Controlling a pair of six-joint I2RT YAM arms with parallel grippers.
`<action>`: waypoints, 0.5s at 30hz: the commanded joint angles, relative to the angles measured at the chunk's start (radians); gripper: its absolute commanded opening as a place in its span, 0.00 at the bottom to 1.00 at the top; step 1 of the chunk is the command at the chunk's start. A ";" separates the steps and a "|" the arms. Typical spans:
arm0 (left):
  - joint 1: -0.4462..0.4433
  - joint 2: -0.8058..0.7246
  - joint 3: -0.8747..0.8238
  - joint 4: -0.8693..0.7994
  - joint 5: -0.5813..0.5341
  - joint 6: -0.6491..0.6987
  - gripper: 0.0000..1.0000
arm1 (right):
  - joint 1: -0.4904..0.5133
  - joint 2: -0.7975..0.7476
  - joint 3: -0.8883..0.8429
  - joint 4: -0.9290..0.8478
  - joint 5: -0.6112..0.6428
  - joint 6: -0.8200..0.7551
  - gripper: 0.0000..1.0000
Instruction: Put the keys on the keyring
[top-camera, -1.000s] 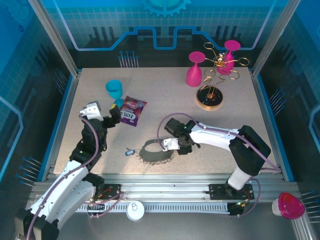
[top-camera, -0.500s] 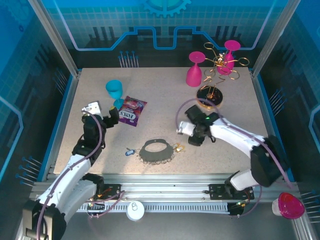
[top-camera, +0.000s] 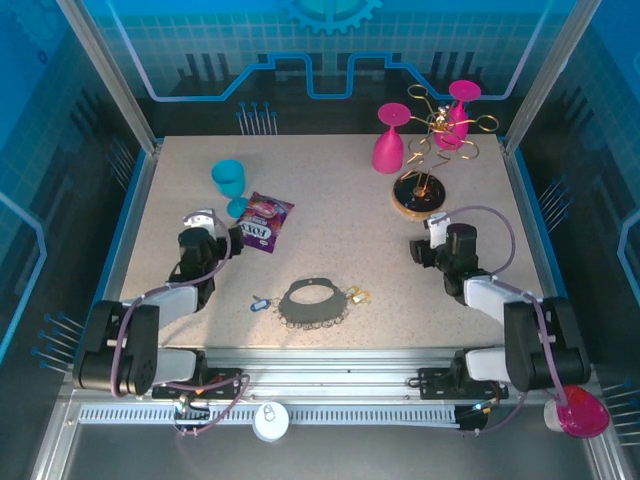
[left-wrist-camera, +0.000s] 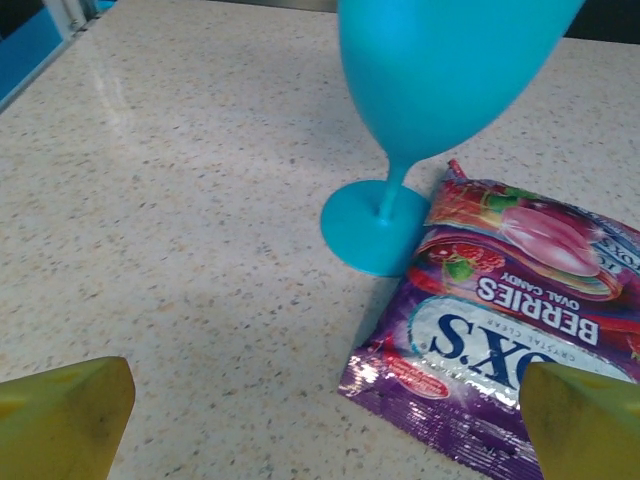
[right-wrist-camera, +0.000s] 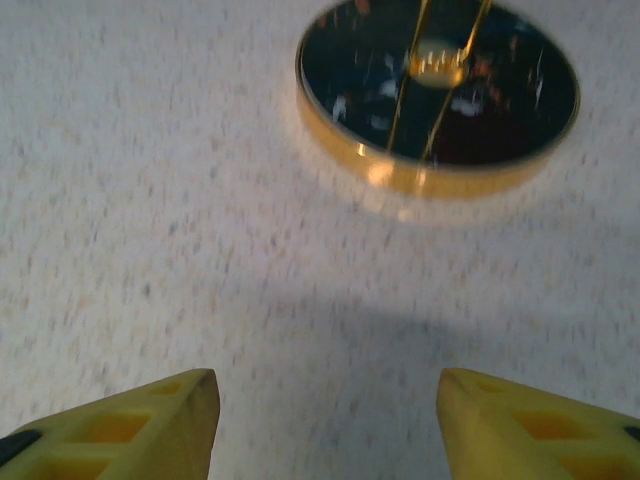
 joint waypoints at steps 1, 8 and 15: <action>0.020 0.039 -0.002 0.162 0.074 0.035 0.99 | -0.018 0.108 0.013 0.309 -0.069 -0.004 0.60; 0.027 0.221 0.033 0.261 0.148 0.041 0.99 | -0.075 0.180 -0.055 0.494 -0.127 0.047 0.67; 0.021 0.232 0.020 0.314 0.083 0.033 0.99 | -0.076 0.186 -0.033 0.466 -0.115 0.052 0.80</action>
